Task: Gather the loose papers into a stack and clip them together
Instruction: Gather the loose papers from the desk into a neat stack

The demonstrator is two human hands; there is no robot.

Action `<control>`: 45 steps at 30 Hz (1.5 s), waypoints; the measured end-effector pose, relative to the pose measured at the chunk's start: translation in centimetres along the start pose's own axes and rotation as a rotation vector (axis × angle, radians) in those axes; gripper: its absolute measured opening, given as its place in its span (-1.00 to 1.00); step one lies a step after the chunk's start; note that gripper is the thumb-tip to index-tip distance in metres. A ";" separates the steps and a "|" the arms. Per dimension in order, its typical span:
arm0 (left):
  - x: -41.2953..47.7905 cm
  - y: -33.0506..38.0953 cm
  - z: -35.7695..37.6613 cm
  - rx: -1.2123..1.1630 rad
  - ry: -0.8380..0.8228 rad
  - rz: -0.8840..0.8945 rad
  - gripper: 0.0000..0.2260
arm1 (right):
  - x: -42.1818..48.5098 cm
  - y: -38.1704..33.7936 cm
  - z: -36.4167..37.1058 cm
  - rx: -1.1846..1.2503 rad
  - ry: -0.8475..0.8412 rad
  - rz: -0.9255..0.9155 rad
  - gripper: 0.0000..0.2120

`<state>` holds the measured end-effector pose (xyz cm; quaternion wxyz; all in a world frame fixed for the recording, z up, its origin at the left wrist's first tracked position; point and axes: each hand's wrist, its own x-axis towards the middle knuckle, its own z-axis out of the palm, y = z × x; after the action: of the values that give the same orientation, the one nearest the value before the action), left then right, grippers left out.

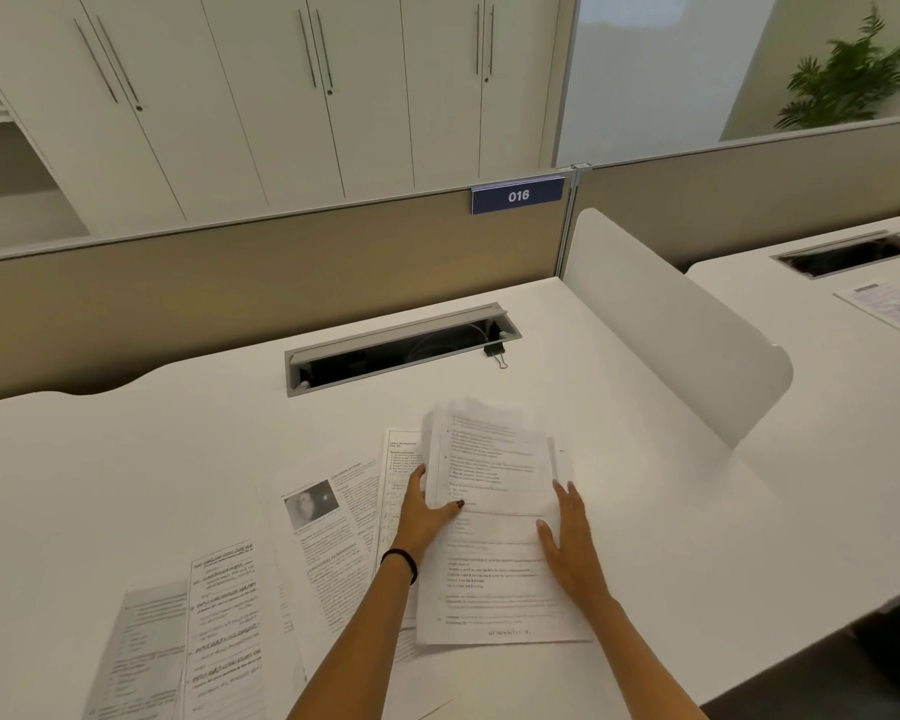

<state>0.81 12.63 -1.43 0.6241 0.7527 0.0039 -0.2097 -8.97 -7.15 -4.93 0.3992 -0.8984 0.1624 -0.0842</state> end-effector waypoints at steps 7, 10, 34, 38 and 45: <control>0.5 4.9 -0.1 -0.033 -0.024 0.195 -0.46 | 2.5 -2.1 -3.3 0.668 0.214 0.414 -0.41; 0.7 6.2 0.2 -0.039 -0.041 0.248 -0.51 | 3.3 -2.5 -5.2 0.854 0.186 0.446 -0.48; -0.7 12.1 1.8 -0.232 0.255 0.532 -0.55 | 6.1 -9.9 -11.6 0.835 0.203 0.040 -0.87; -0.6 11.0 3.0 -0.220 0.187 0.510 -0.59 | 5.4 -10.1 -11.0 0.803 0.121 0.046 -0.76; -0.3 8.5 2.9 -0.125 -0.039 0.309 -0.72 | 4.5 -9.2 -9.7 0.729 0.025 0.050 -0.75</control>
<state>1.90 8.06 6.27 0.6946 0.6997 -0.1110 -0.1251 -5.40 -9.67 8.54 0.6929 -0.6919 0.1485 -0.1379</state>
